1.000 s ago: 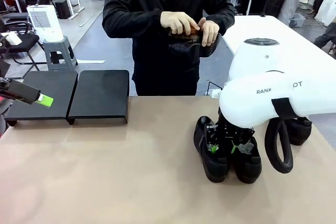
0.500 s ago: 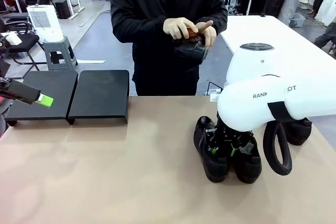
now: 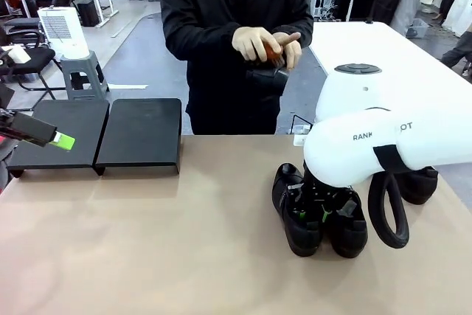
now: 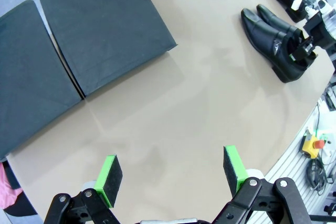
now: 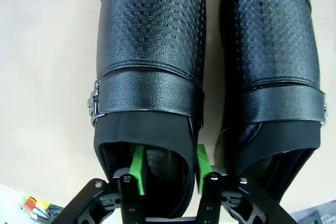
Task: Organize the shoes by placing them on the stand.
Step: Pick up one Shoe and place it in the middle of the table.
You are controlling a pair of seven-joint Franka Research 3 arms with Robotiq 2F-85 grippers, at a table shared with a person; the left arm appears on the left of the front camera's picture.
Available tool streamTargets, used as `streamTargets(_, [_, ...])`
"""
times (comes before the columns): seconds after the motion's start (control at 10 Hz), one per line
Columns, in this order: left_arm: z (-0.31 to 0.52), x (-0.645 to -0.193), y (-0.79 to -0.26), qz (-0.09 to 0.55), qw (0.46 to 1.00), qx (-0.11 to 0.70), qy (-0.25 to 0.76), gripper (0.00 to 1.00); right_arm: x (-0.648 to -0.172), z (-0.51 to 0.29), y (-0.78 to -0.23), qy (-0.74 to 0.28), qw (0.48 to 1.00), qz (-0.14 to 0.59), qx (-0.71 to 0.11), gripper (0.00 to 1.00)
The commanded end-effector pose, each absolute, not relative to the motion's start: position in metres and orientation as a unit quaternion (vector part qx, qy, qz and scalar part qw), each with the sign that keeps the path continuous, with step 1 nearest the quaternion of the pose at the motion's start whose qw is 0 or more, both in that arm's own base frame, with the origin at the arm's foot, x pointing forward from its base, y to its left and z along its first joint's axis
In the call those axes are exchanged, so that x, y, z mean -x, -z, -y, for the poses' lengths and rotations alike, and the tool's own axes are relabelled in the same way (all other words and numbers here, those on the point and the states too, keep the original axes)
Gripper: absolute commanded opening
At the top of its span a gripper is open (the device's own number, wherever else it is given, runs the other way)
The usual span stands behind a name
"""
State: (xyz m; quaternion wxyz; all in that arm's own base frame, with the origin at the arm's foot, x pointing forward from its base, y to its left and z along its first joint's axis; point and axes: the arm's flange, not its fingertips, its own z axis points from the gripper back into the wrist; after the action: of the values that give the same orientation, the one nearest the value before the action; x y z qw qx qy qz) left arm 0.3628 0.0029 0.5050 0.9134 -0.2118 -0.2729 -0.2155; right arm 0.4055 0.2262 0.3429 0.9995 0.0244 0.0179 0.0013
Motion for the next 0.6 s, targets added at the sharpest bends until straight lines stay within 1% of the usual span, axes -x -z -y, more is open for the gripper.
streamTargets(0.0, [-0.0045, -0.3638, -0.5041, 0.276, 0.909, 0.22, 0.221, 1.0, -0.4067, -0.2292, -0.3392, 0.004, 1.0, -0.012, -0.006, 0.29])
streamTargets(0.1, [-0.0045, -0.3638, -0.5041, 0.276, 0.909, 0.22, 0.221, 1.0, -0.4066, -0.2291, -0.3386, 0.0, 1.0, -0.016, 0.001, 0.11])
streamTargets(0.2, [-0.0045, -0.3638, -0.5041, 0.276, 0.909, 0.22, 0.221, 1.0, -0.4065, -0.2291, -0.3381, 0.002, 1.0, -0.018, 0.008, 0.0])
streamTargets(0.5, [-0.0045, -0.3638, -0.5041, 0.276, 0.909, 0.22, 0.221, 1.0, -0.4068, -0.229, -0.3343, 0.002, 1.0, -0.025, 0.01, 0.0])
